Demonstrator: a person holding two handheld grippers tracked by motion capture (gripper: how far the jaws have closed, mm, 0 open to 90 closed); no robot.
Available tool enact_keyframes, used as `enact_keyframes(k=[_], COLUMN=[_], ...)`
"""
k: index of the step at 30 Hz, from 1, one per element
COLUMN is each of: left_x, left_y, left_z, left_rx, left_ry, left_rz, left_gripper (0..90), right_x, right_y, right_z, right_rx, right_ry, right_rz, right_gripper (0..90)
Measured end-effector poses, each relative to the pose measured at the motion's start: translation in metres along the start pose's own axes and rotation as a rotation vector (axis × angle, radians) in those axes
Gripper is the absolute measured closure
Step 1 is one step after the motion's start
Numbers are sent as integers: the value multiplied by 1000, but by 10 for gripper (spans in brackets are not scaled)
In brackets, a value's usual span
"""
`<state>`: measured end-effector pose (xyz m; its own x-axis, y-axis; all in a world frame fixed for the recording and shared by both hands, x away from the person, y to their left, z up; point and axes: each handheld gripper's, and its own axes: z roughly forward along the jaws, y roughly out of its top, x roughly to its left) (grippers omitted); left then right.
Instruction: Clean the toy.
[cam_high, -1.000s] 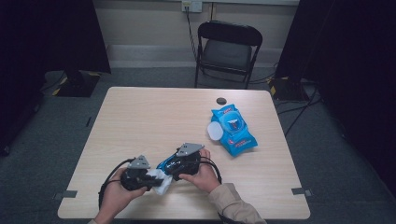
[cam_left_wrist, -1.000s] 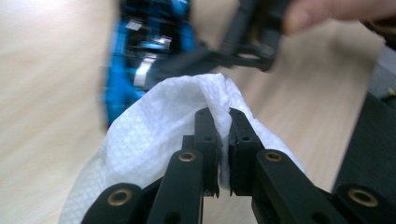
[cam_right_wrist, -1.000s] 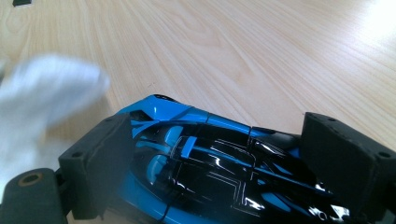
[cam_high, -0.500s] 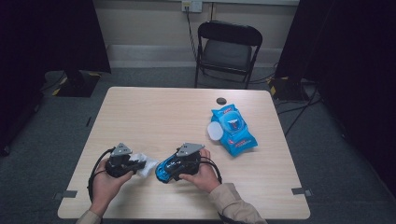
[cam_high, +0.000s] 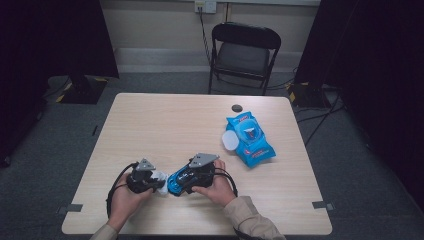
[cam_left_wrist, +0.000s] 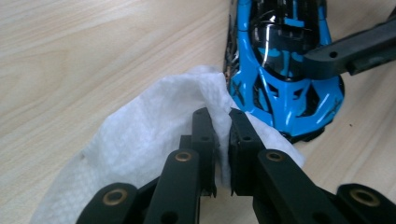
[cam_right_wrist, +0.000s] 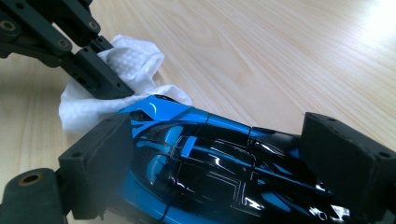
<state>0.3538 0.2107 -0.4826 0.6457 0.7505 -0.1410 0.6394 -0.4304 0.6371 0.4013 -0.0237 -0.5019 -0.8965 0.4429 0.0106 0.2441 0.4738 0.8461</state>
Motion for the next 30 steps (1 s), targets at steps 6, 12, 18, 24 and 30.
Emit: enact_keyframes(k=[6, 12, 18, 24, 30], left_x=[-5, -12, -18, -23, -26], left_y=[-1, -5, -8, -10, -11], left_z=[-2, -4, -5, -6, -7], left_rx=[13, 26, 25, 26, 37], left_ry=[-10, -29, -32, -41, -64], left_rz=[10, 22, 24, 32, 37], left_gripper=[836, 838, 841, 842, 843], right_x=[0, 0, 0, 0, 0], right_y=[0, 0, 0, 0, 0], right_z=[0, 0, 0, 0, 0], right_rx=[0, 0, 0, 0, 0], right_ry=[0, 0, 0, 1, 1], right_rz=[0, 0, 0, 0, -1], right_gripper=[97, 97, 97, 97, 97])
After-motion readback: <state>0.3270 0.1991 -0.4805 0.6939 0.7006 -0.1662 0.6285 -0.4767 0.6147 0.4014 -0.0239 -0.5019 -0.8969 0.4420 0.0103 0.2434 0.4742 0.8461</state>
